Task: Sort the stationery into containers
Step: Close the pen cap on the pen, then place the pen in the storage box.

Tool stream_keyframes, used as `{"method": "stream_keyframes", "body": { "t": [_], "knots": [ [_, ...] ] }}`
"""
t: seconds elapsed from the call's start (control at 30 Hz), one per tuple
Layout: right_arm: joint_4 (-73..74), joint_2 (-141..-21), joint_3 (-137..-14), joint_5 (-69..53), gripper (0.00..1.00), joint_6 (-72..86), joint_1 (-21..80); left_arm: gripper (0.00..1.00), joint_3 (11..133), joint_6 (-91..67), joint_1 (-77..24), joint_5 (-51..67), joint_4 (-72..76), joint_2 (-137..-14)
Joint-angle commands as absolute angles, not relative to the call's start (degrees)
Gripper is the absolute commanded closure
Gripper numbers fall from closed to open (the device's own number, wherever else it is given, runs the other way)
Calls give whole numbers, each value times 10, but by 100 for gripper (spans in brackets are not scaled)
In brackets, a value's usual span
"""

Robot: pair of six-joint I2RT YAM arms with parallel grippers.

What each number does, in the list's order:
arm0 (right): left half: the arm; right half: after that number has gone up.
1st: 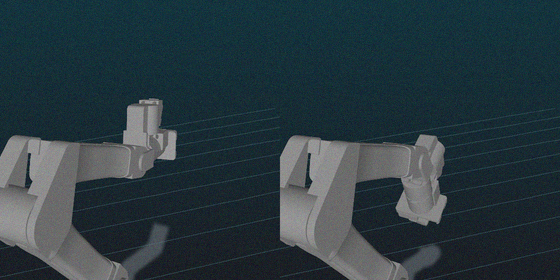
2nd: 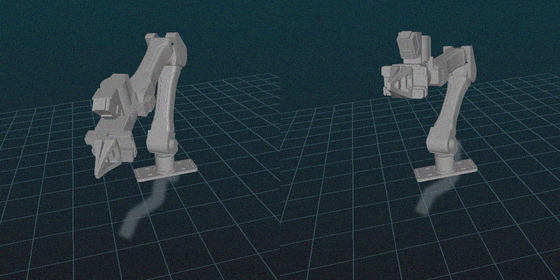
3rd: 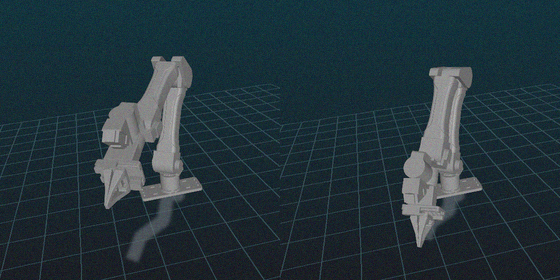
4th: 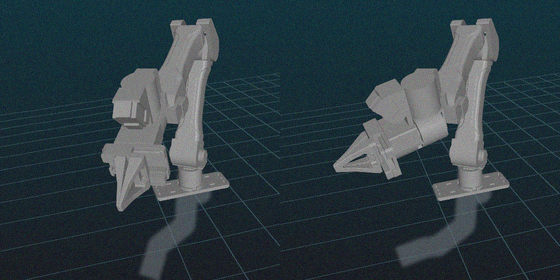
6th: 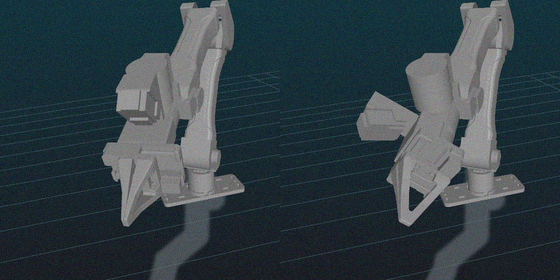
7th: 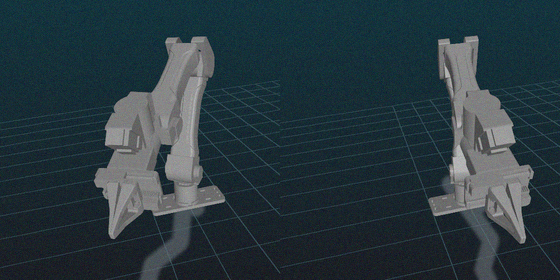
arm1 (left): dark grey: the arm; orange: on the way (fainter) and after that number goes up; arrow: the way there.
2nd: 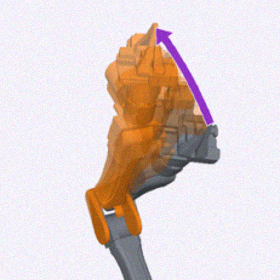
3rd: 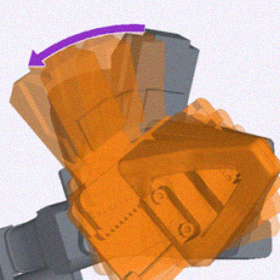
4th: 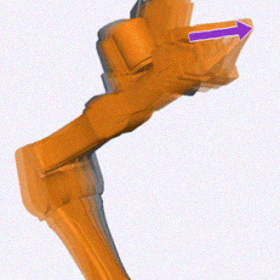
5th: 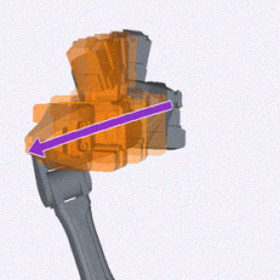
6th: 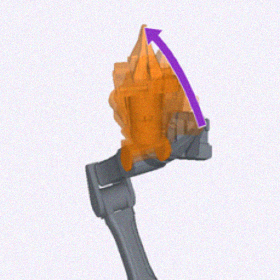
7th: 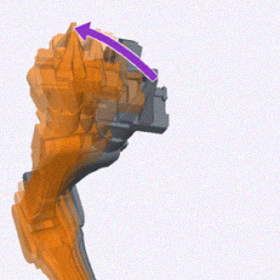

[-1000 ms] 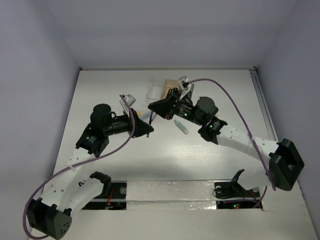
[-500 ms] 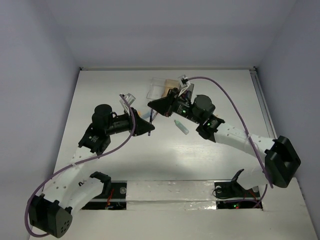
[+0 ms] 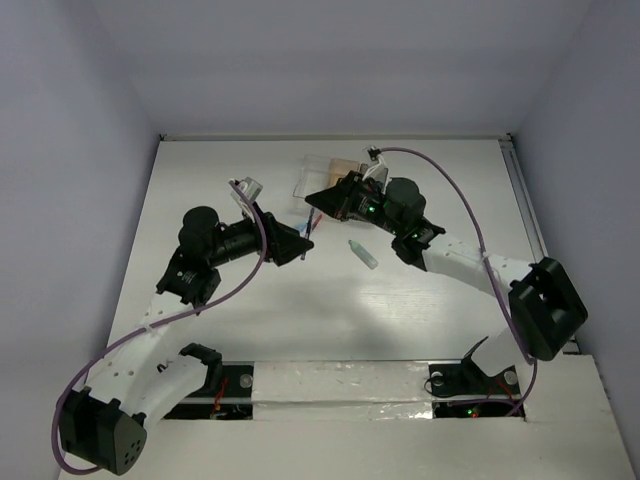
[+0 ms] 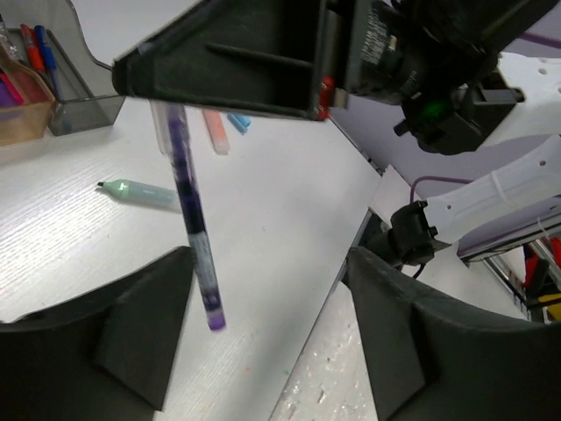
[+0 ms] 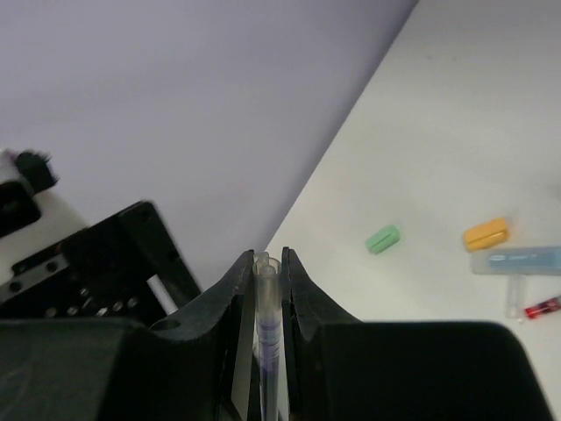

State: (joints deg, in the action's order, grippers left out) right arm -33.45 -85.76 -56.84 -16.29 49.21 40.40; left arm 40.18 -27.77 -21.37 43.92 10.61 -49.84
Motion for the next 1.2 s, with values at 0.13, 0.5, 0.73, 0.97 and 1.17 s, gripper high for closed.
{"method": "stream_keyframes", "body": {
  "t": [0.13, 0.5, 0.73, 0.97, 1.17],
  "knots": [
    [-348, -889, -617, -156, 100, 497, 303, 6, 415, -230, -212, 411, 68, -462],
    [-164, -966, -718, -20, 100, 278, 188, 1, 407, -163, -212, 293, 1, -430],
    [-120, -1058, -807, -4, 100, 233, 167, 1, 408, -156, -212, 234, -20, -403],
    [-105, -1116, -844, -32, 100, 247, 167, 1, 410, -156, -212, 236, -23, -409],
    [-105, -1133, -838, -61, 100, 277, 167, 1, 410, -155, -212, 236, -22, -412]
  ]
}}
